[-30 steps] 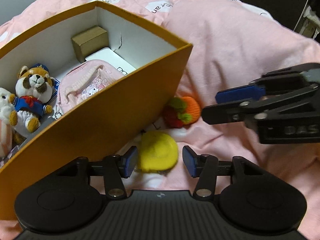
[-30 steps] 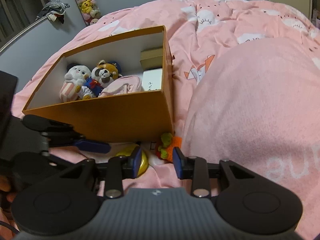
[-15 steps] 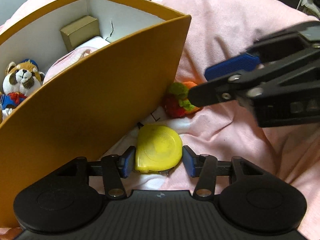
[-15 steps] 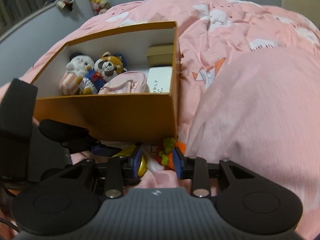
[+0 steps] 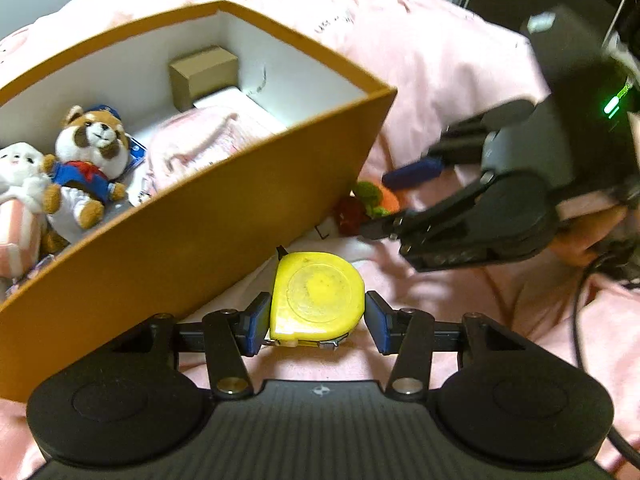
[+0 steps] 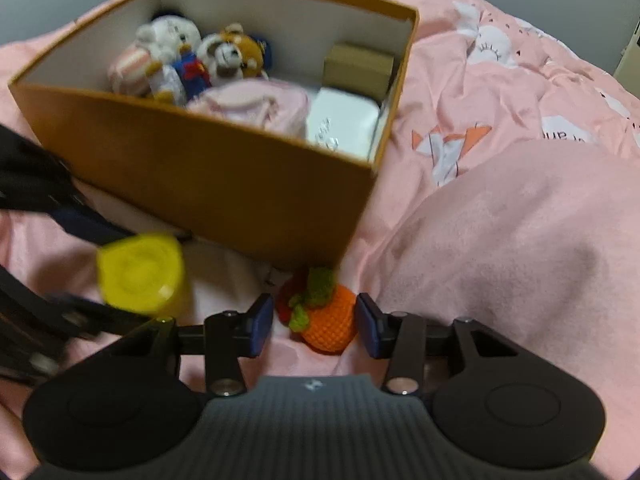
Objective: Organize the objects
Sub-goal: 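Grasp the yellow tape measure with the left tool while the right tool grasps the crocheted orange, then lift the tape measure and crocheted orange and carry both over the orange box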
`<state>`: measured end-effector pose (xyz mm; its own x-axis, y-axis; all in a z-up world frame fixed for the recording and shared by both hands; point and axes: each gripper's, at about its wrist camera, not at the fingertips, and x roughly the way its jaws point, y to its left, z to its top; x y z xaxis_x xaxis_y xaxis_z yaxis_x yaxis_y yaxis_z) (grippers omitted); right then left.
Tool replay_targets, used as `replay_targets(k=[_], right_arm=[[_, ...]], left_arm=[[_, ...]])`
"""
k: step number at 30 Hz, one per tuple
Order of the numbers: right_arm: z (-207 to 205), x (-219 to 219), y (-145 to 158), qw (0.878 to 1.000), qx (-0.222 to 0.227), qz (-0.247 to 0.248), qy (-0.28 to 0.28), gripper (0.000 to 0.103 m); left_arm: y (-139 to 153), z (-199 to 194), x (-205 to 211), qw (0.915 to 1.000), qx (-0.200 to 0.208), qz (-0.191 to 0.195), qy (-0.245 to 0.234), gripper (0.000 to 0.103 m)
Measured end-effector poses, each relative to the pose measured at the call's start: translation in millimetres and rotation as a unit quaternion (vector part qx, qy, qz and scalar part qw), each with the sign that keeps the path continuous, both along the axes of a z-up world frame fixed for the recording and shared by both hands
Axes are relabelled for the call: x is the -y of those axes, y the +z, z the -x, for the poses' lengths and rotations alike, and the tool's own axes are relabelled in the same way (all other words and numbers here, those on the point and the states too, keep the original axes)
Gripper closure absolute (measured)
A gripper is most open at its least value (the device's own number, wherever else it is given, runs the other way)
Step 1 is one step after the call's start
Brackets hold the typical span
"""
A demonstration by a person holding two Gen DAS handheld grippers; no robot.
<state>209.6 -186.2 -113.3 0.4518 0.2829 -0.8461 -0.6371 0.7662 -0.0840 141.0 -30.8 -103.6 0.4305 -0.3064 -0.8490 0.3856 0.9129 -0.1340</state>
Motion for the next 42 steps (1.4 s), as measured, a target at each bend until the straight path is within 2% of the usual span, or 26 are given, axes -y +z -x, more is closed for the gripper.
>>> replay_targets(k=[7,13,17,21,26,31,33,36,40,42], right_arm=[[-2.1,-1.5,-12.6,1.000,0.004,0.021,-0.003,0.051],[1.1,-2.8,-13.3,0.999,0.012,0.030,-0.006,0.053],[12.0,-7.2,-4.4,0.999,0.025,0.042,0.000,0.055],[27.8,-6.0,19.7,0.999,0.026,0.037,-0.004,0.055],[54.8,5.8,60.9,0.999,0.032,0.004,-0.016,0.055],[77.1,24.1,116.2,0.996,0.053,-0.067,-0.012,0.055],[77.3,29.7,137.3,0.992,0.058,-0.112,-0.009,0.055],[63.9,26.9,156.1,0.984,0.062,-0.165,0.002,0.055],[33.1,3.1,158.2,0.982,0.069,-0.174,0.004,0.055],[11.0,-9.5,154.6,0.982,0.058,-0.182,0.004,0.055]], left_arm=[[20.9,6.2,5.1,0.9995,0.013,0.025,0.010,0.046],[34.6,9.2,-0.2,0.9986,0.023,0.044,0.018,0.046],[45.4,13.3,-2.0,0.9979,0.030,0.054,0.020,0.046],[60.7,20.8,-2.2,0.9969,0.045,0.062,0.017,0.046],[80.8,25.4,-9.0,0.9944,0.051,0.088,0.028,0.046],[102.8,22.6,-23.4,0.9917,0.071,0.090,0.057,0.046],[110.1,18.3,-31.6,0.9902,0.077,0.092,0.072,0.046],[116.9,0.5,-48.7,0.9867,0.067,0.108,0.101,0.046],[114.3,-32.8,-65.6,0.9831,0.046,0.124,0.127,0.046],[108.1,-55.5,-72.5,0.9807,0.029,0.135,0.139,0.046]])
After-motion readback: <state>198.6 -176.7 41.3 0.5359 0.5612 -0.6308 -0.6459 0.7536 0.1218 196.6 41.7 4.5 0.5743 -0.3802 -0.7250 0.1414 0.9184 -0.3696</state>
